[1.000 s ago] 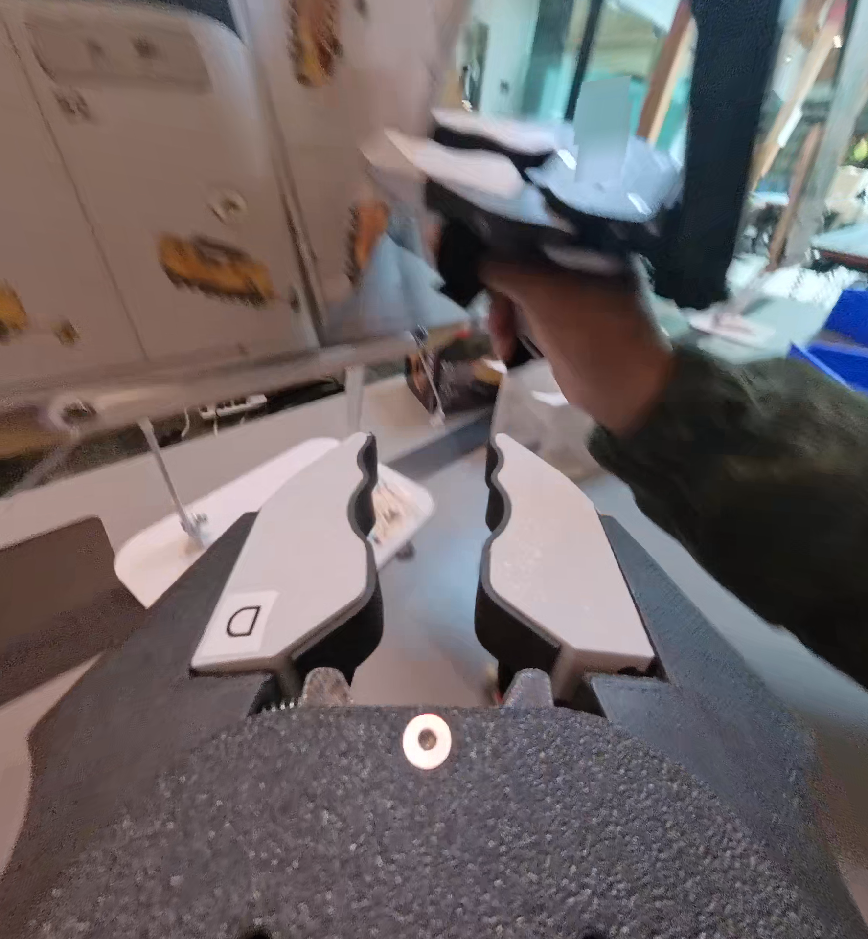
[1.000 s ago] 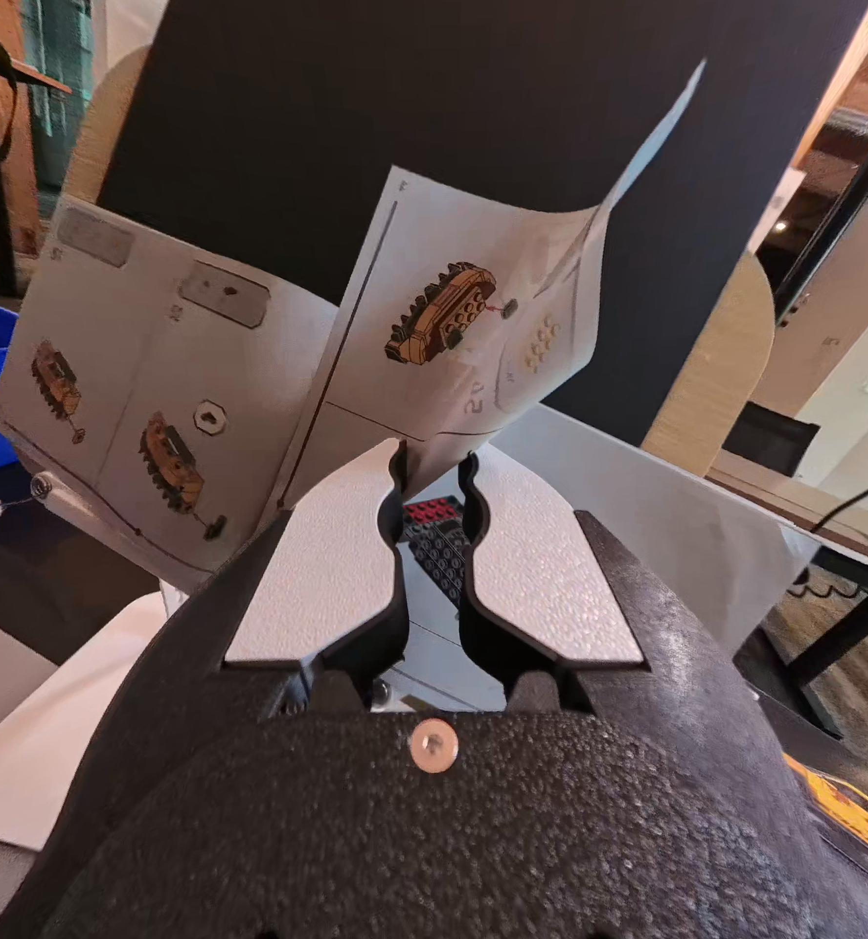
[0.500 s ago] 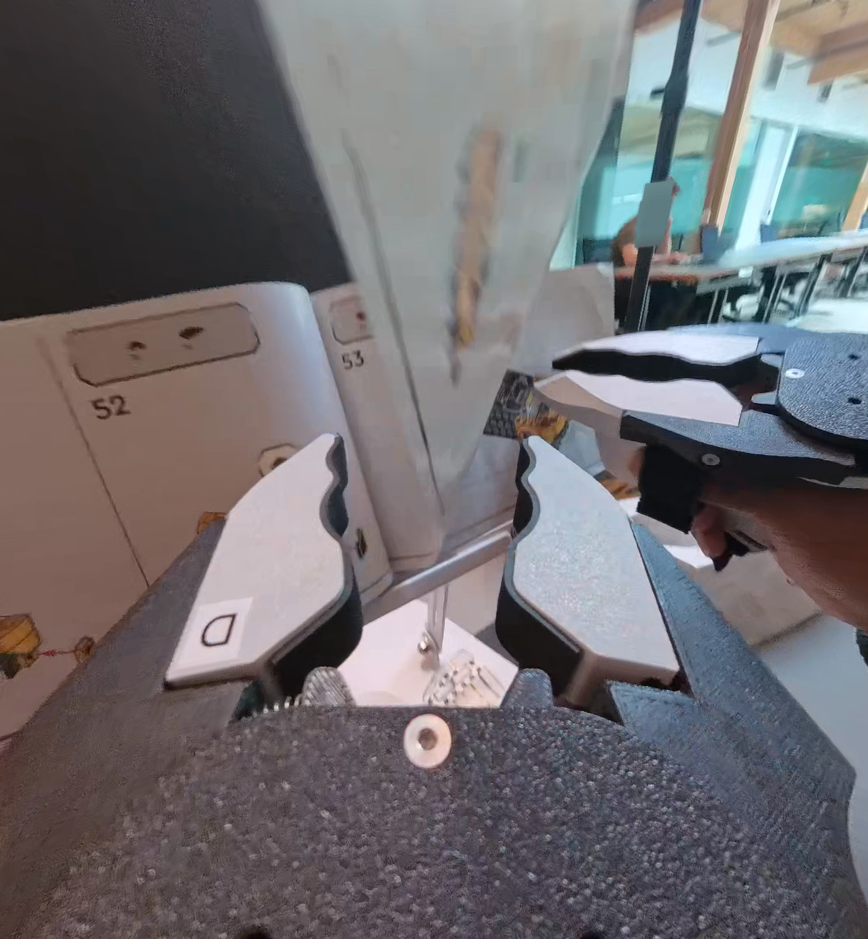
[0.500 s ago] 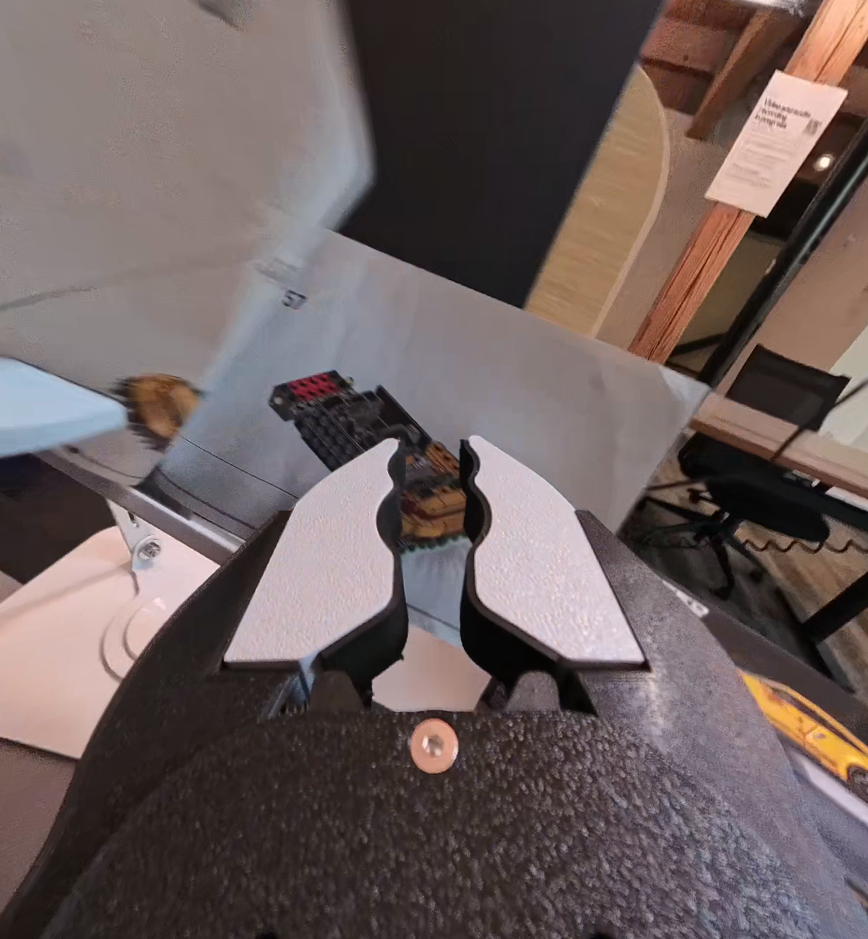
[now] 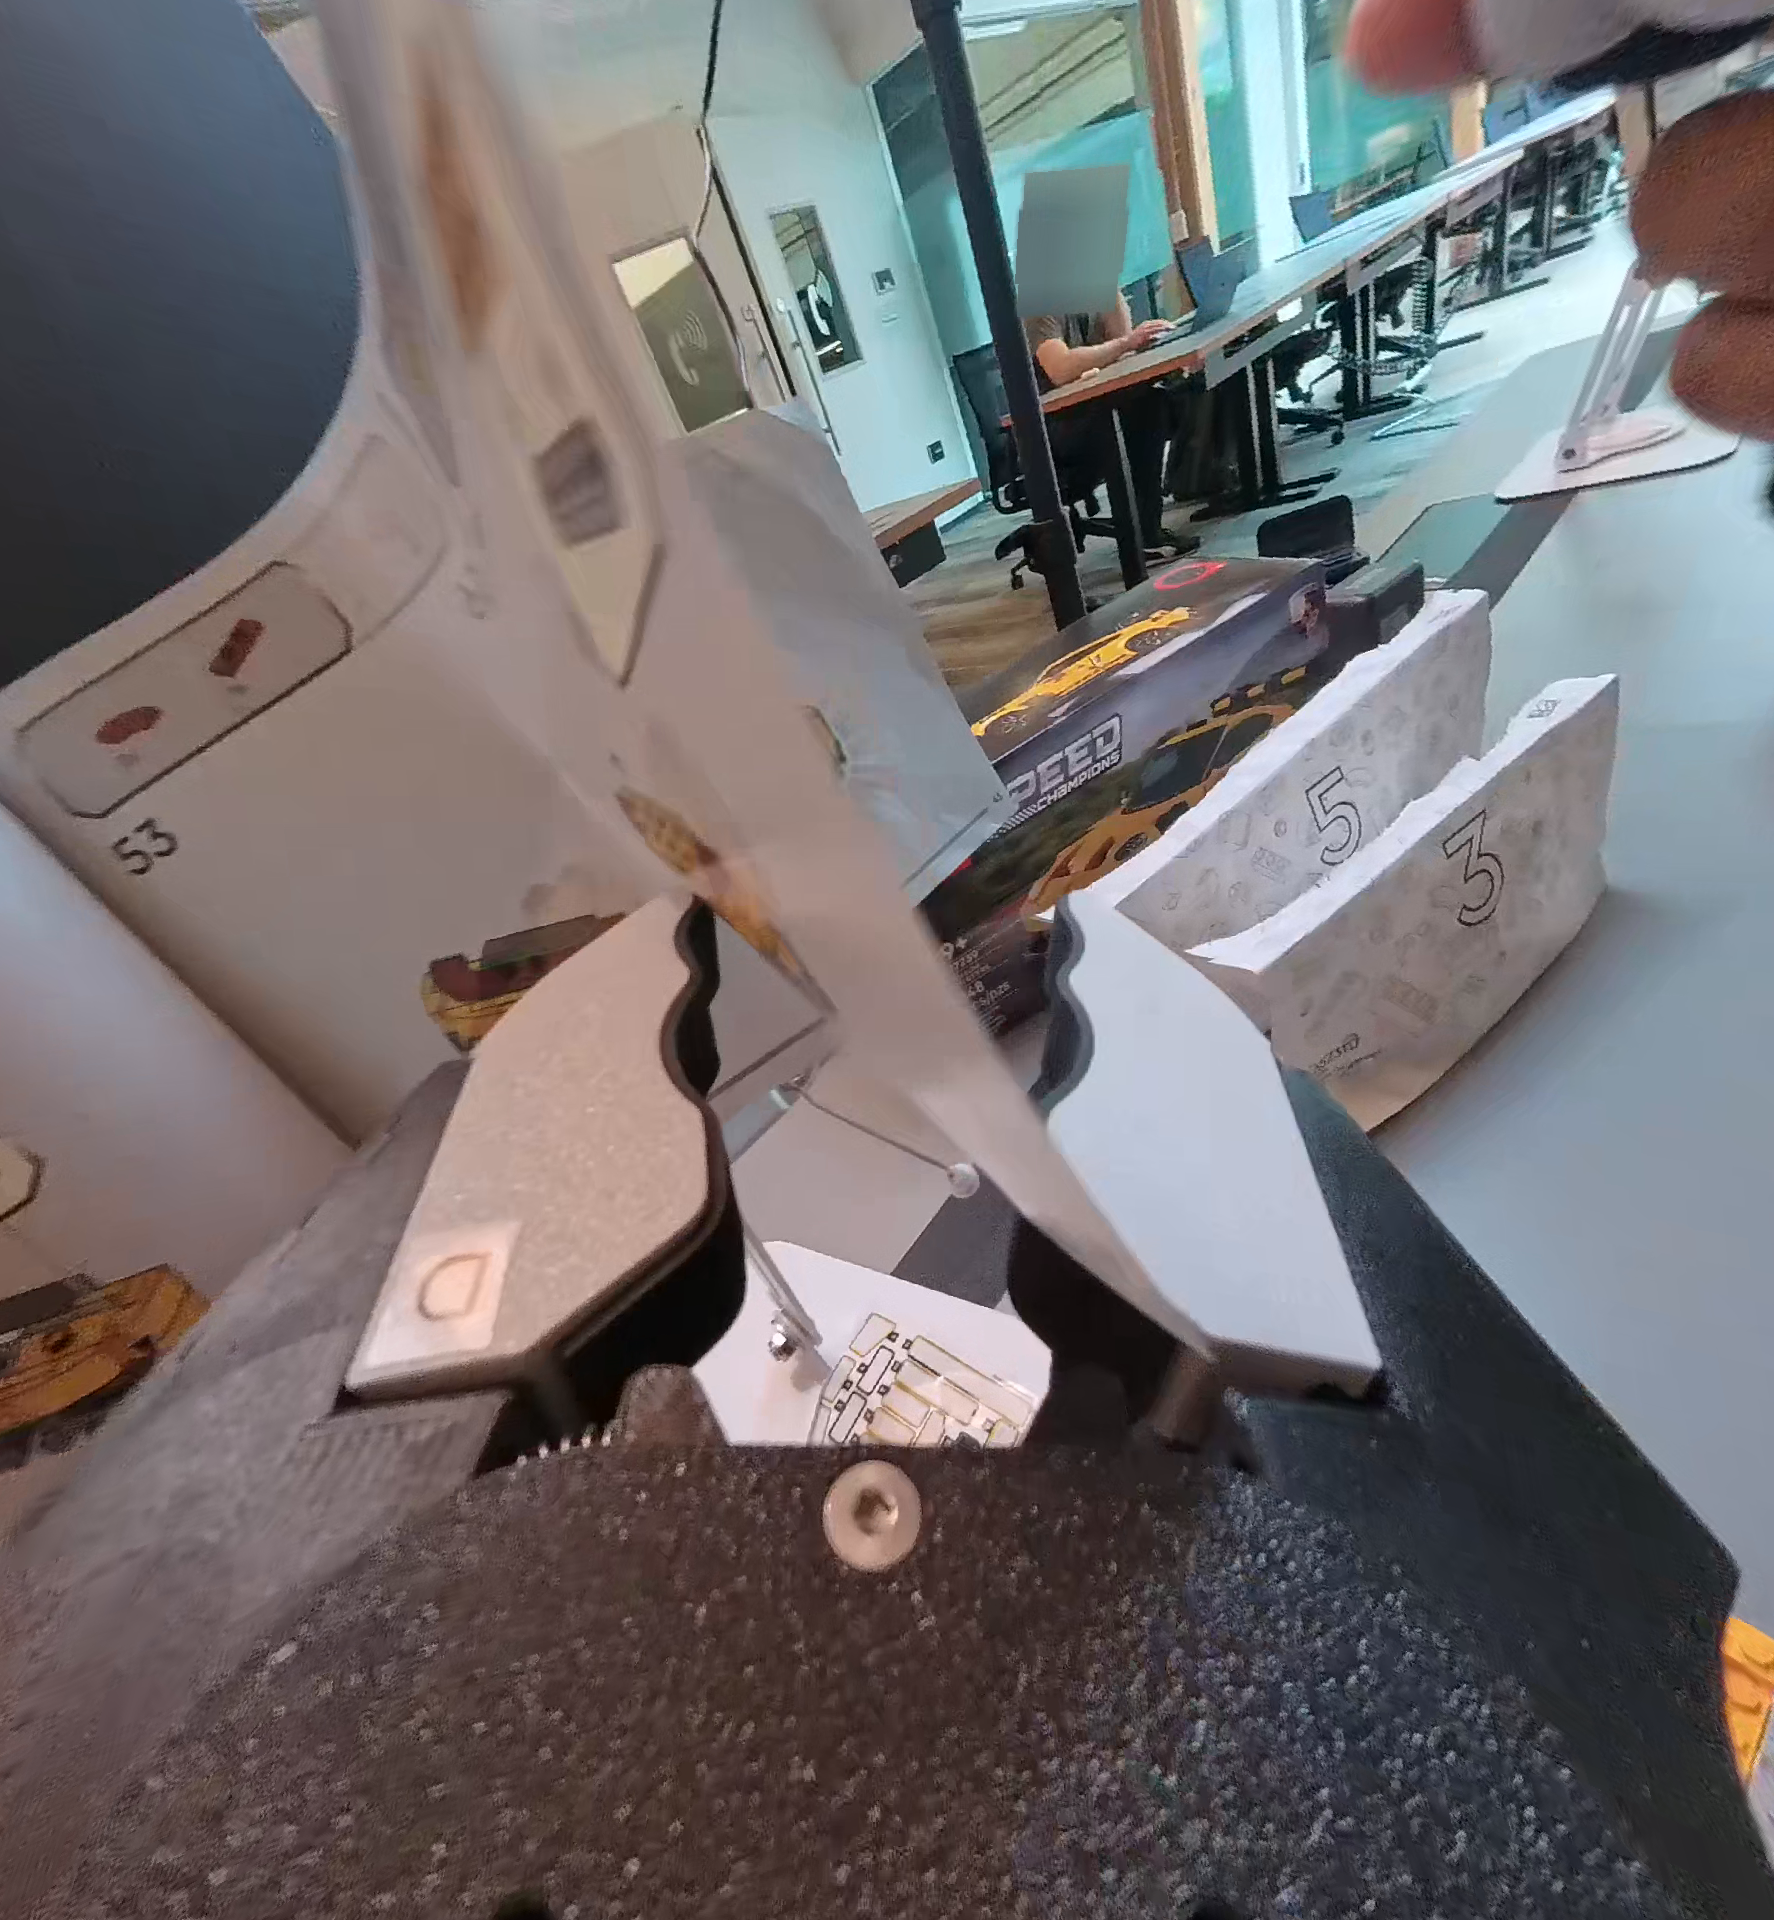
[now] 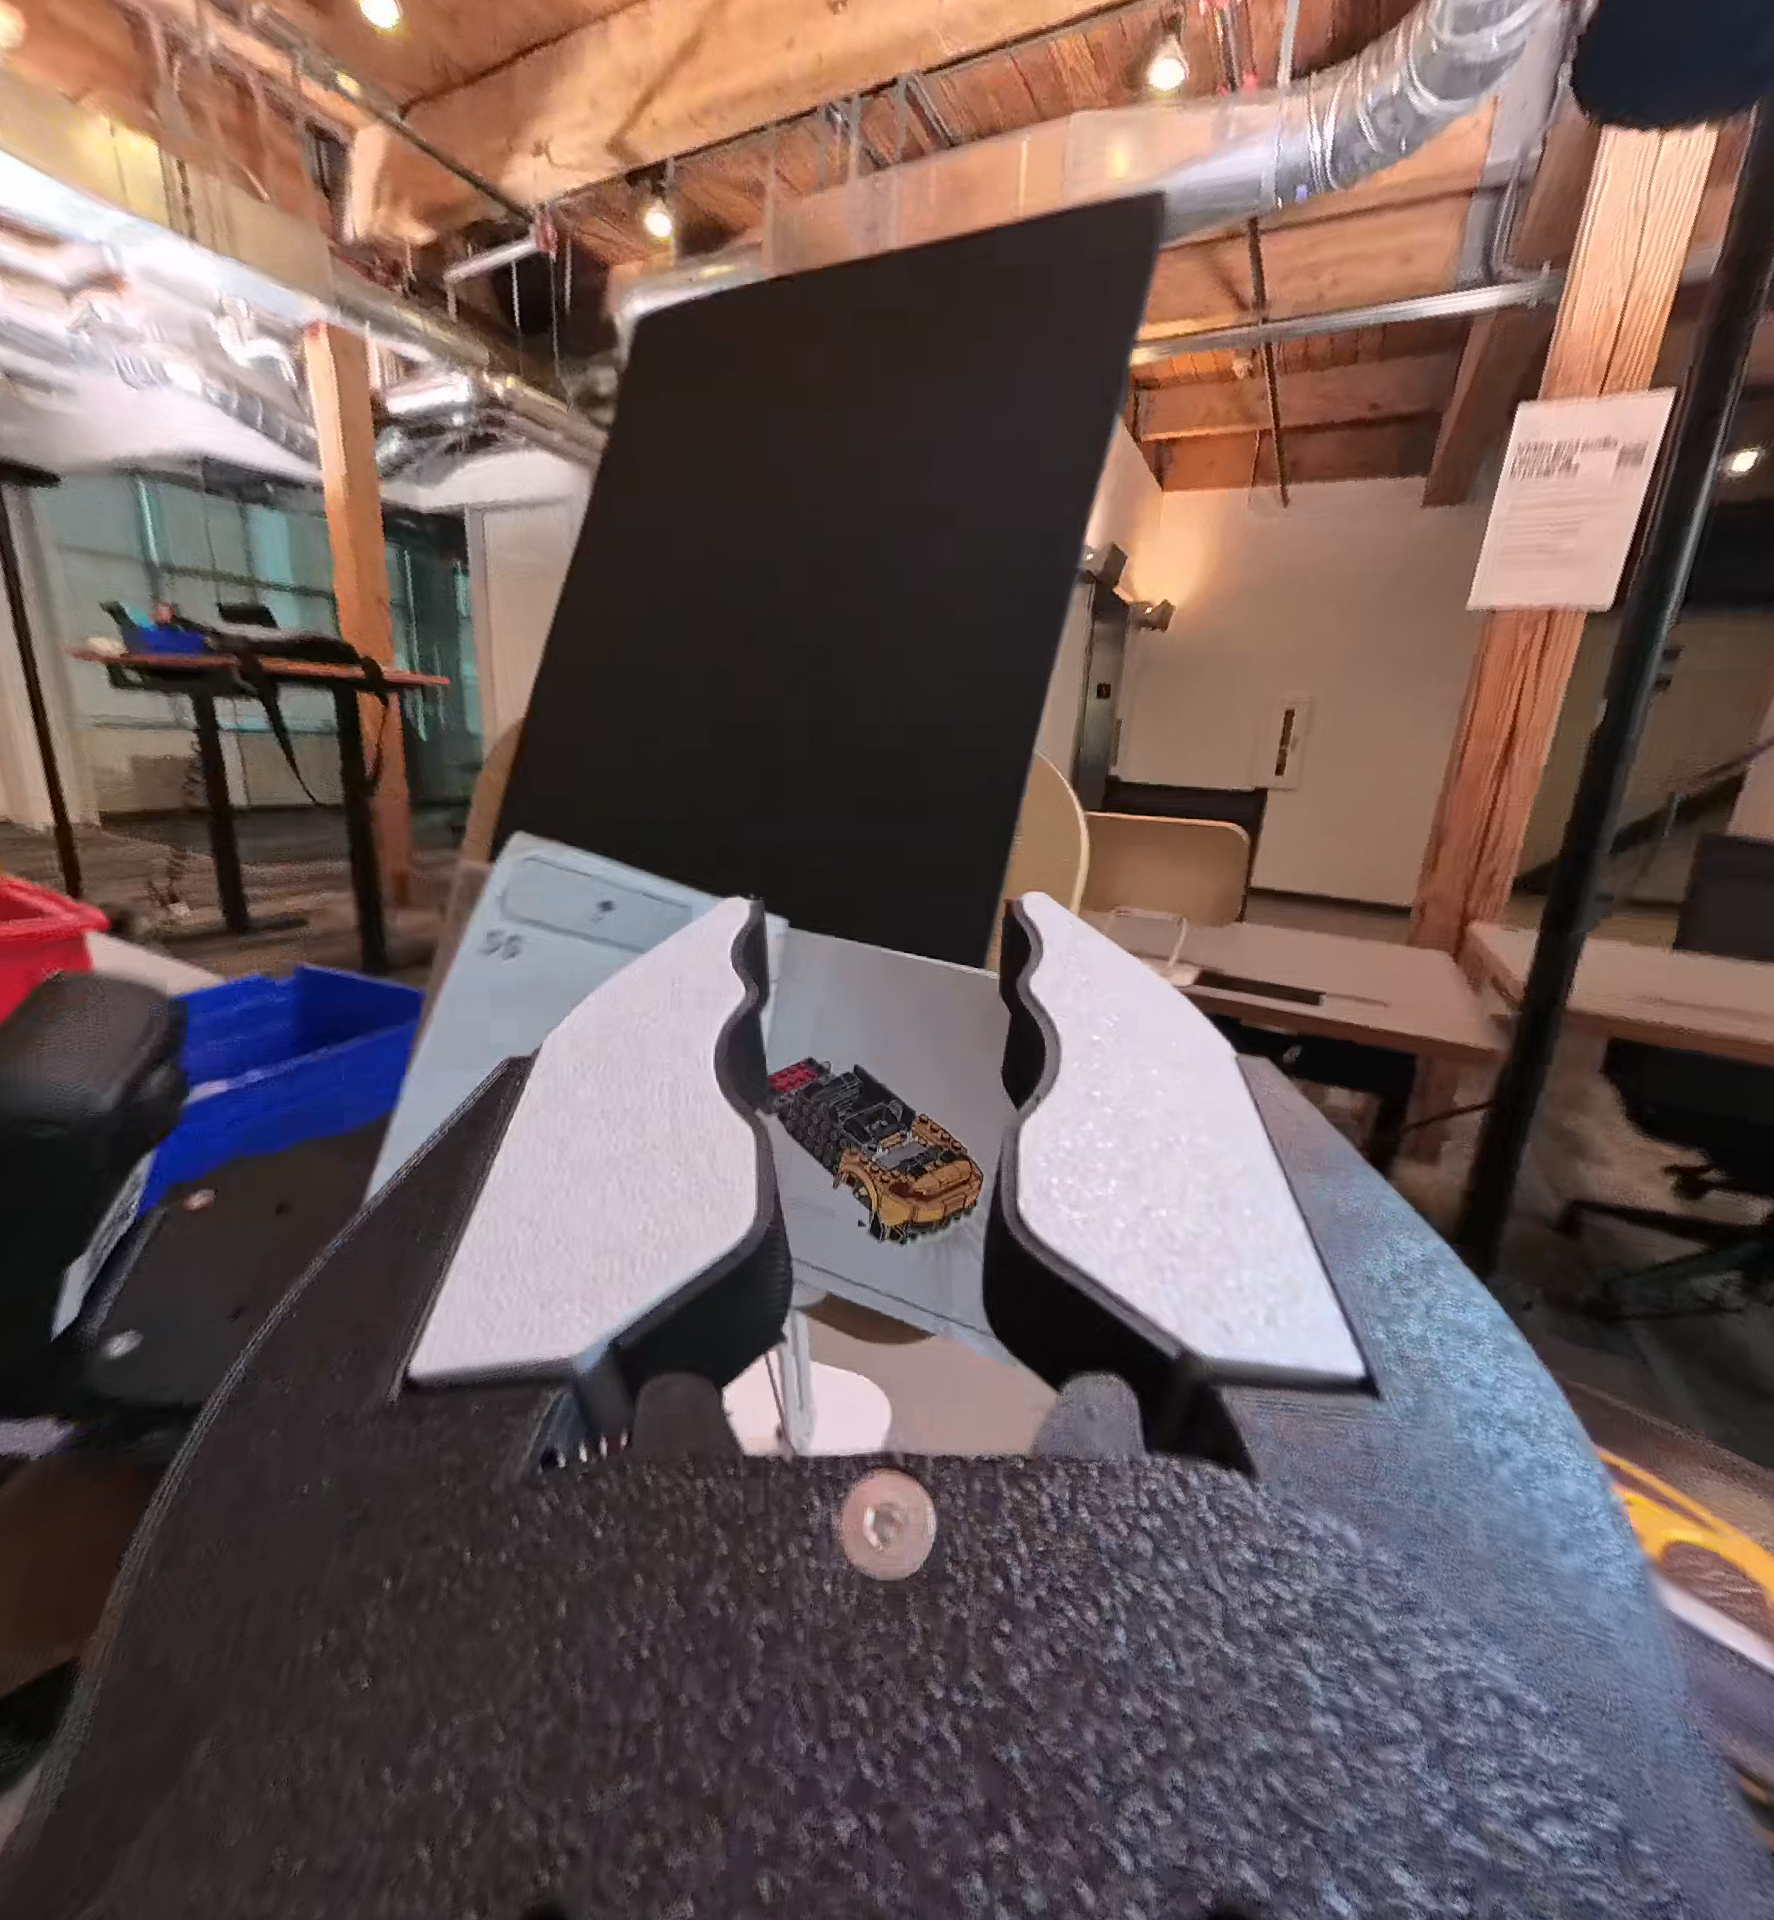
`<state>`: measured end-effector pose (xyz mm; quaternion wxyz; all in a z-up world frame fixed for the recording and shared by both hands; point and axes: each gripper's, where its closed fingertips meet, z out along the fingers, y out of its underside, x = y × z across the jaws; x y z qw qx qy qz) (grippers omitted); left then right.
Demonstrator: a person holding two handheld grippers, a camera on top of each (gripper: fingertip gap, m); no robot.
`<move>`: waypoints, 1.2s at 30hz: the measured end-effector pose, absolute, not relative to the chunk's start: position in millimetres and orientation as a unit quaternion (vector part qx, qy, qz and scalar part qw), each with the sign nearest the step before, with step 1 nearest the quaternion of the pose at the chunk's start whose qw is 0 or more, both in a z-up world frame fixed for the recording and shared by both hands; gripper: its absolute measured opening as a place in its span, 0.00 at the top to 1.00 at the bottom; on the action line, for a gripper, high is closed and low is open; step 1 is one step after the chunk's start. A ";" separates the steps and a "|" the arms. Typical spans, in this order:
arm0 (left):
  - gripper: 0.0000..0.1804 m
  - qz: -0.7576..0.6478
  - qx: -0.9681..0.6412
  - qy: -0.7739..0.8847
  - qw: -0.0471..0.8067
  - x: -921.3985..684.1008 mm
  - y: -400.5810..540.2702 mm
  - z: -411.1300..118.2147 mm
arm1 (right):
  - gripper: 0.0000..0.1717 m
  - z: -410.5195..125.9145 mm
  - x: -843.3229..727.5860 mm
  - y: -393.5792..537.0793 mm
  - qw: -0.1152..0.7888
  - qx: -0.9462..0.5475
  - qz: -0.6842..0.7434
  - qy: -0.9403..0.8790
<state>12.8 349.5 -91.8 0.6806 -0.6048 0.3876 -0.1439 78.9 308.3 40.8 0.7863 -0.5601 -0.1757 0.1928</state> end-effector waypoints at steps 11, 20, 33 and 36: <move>0.46 -0.165 -0.617 0.442 0.630 35.6 358.0 -103.9 | 0.53 -11.8 29.1 313.1 0.681 -0.661 0.202 -0.243; 0.43 -0.135 -0.601 0.459 0.640 40.5 354.2 -105.8 | 0.77 -6.9 16.1 332.6 0.641 -0.697 0.229 -0.226; 0.54 -0.130 -0.673 0.382 0.620 -12.7 378.3 -108.5 | 0.91 -22.6 88.6 451.7 0.668 -0.674 -0.079 -0.306; 0.55 -0.125 -0.675 0.389 0.615 -13.8 379.7 -110.7 | 0.90 -18.6 106.7 445.6 0.693 -0.672 -0.084 -0.246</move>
